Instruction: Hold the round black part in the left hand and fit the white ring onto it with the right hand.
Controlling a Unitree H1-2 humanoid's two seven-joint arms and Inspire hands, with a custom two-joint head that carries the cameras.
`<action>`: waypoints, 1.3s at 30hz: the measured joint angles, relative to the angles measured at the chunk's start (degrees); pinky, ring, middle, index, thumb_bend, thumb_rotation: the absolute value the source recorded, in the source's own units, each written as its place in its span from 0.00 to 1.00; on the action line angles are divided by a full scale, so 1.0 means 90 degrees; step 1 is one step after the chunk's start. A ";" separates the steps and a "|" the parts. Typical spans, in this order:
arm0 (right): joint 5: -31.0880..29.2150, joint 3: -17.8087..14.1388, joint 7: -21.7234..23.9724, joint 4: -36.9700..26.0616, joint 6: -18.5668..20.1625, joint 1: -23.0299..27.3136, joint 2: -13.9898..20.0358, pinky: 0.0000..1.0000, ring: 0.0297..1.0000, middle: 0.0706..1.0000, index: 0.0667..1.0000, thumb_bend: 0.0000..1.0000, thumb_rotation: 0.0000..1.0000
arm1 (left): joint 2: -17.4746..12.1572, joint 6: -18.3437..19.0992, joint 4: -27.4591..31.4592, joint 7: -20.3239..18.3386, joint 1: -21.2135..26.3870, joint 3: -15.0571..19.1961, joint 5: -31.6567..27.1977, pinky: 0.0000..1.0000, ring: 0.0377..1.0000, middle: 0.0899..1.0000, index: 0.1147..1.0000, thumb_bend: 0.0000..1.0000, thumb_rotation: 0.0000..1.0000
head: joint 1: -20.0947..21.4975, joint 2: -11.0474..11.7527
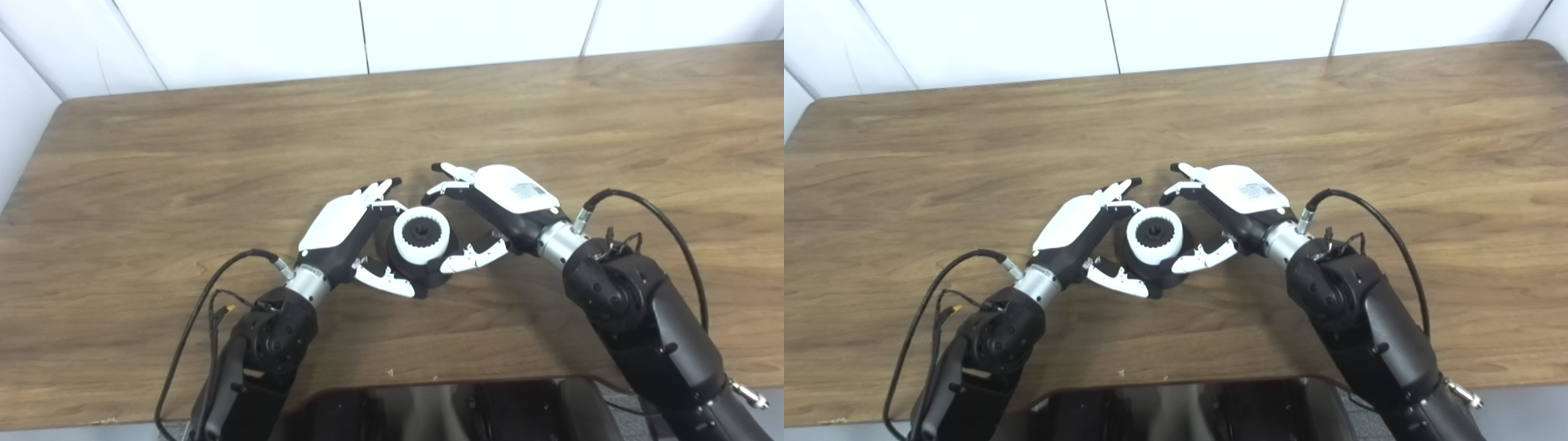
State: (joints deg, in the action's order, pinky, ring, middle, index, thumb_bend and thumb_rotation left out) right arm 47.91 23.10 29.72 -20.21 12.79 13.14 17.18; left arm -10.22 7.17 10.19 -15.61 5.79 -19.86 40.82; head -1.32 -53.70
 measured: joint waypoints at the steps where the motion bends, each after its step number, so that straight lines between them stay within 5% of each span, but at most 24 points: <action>1: 0.0003 0.0001 0.0048 -0.0024 0.0001 0.0006 0.0006 0.90 0.96 0.99 0.78 1.00 0.48 | 0.0000 0.0000 0.0000 -0.0001 0.0000 0.0000 0.0000 1.00 1.00 1.00 0.57 1.00 0.35 | 0.0000 0.0010; 13: 0.0034 0.0029 0.0634 -0.0221 0.0153 0.0158 0.0170 0.95 1.00 1.00 0.91 1.00 0.47 | 0.0005 0.0002 0.0000 -0.0019 0.0013 -0.0026 0.0005 1.00 1.00 1.00 0.57 1.00 0.35 | 0.0019 0.0020; 33: -0.0265 -0.0281 0.0913 -0.0446 0.0409 0.0019 0.0511 0.95 1.00 1.00 0.94 1.00 0.47 | 0.0060 -0.0078 0.0012 -0.0030 0.0034 -0.0058 -0.0018 1.00 1.00 1.00 0.57 1.00 0.34 | 0.0068 0.0020; 39: -0.0407 -0.0377 0.1148 -0.0460 0.0463 -0.0100 0.0873 0.91 1.00 1.00 0.93 1.00 0.48 | -0.0032 -0.0066 0.0012 -0.0033 0.0035 0.0061 -0.0017 1.00 1.00 1.00 0.57 1.00 0.34 | 0.0088 0.0039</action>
State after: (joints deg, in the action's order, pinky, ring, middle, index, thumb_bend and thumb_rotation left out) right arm 44.25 19.71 40.05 -24.35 16.96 12.24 25.03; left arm -10.51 6.57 10.30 -15.91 6.10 -19.31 40.66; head -0.53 -53.35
